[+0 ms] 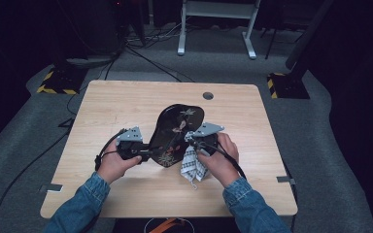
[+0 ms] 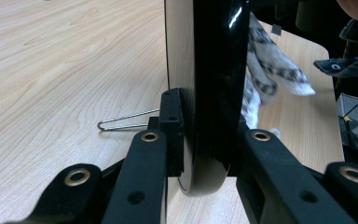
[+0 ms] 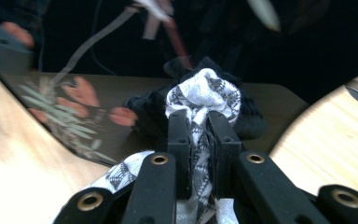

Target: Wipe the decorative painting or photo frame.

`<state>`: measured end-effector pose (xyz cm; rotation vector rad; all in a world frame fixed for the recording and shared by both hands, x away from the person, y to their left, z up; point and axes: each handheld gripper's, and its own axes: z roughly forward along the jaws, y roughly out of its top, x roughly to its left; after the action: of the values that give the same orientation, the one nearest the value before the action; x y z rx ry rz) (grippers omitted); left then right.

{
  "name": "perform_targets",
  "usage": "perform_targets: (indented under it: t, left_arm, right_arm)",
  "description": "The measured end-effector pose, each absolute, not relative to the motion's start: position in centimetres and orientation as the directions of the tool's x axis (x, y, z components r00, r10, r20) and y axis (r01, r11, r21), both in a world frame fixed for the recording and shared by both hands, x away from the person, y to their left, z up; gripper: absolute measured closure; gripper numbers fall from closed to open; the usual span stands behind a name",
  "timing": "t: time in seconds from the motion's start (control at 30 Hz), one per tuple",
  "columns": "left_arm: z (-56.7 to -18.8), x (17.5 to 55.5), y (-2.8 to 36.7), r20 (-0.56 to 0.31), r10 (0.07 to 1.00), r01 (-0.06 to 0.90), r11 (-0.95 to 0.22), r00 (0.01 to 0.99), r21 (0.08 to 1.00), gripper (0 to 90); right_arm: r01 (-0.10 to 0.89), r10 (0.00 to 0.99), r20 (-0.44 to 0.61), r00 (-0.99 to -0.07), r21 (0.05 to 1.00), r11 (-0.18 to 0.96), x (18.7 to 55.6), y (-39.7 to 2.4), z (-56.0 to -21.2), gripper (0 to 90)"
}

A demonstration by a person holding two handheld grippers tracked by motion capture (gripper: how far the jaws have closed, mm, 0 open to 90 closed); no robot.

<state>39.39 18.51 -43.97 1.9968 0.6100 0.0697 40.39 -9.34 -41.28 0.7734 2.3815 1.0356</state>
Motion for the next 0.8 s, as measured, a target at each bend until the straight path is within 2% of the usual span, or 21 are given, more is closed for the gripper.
perform_targets:
  t: [0.4,0.8]
  left_arm:
    - [-44.0,39.4,18.6,-0.204,0.456,0.392,-0.368,0.866,0.843,78.9]
    - [-44.0,39.4,18.6,-0.199,0.456,0.388,-0.369,0.868,0.845,78.6]
  right_arm:
    - [0.266,0.563,-0.146,-0.814,0.768,0.583,38.7,-6.3,-41.4,82.2]
    - [0.317,0.616,-0.134,-0.776,0.761,0.566,40.0,-8.5,-41.9,82.3]
